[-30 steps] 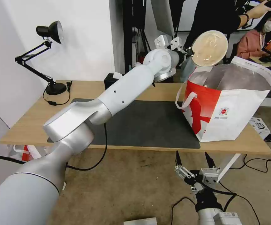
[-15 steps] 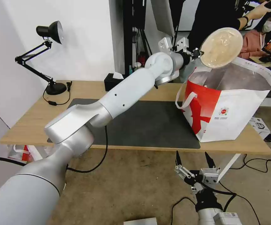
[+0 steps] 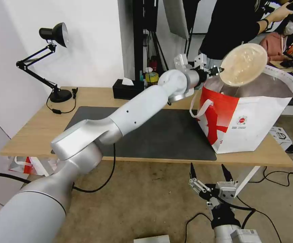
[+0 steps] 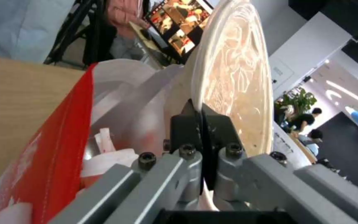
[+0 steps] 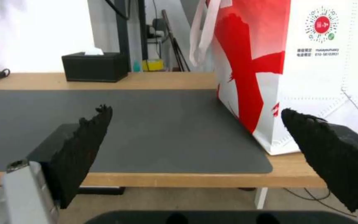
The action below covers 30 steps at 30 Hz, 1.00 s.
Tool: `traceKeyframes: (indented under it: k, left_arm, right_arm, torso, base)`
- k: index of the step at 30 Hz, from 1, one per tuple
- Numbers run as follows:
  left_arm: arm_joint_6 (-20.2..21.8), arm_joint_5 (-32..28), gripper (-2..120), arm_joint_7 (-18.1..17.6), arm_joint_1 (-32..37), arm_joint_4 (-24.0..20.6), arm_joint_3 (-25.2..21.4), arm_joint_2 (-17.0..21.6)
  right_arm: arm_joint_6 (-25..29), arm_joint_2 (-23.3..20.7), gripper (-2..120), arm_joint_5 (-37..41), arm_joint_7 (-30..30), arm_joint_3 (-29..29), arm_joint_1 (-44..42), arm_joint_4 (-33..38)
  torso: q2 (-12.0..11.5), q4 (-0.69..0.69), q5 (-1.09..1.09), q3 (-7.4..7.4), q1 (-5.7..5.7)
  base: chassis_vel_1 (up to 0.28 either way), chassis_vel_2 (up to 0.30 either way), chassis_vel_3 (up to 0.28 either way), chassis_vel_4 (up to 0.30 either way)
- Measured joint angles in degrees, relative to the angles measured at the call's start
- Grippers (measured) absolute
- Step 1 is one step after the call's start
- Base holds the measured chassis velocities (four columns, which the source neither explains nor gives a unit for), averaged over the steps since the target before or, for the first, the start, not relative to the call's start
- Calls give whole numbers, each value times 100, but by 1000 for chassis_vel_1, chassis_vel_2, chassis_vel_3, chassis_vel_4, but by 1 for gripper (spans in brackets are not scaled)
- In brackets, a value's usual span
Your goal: Pick up the trash from the table and place it into the takeout bag.
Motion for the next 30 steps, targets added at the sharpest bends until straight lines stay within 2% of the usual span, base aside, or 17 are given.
traceKeyframes:
  k: [30]
  left_arm:
    - [34, 106, 0, 112, 204, 184, 152, -1]
  right_arm:
    - [0, 0, 100, 0, 0, 0, 0, 0]
  torso:
    - [0, 0, 0, 0, 0]
  base:
    - [0, 0, 0, 0]
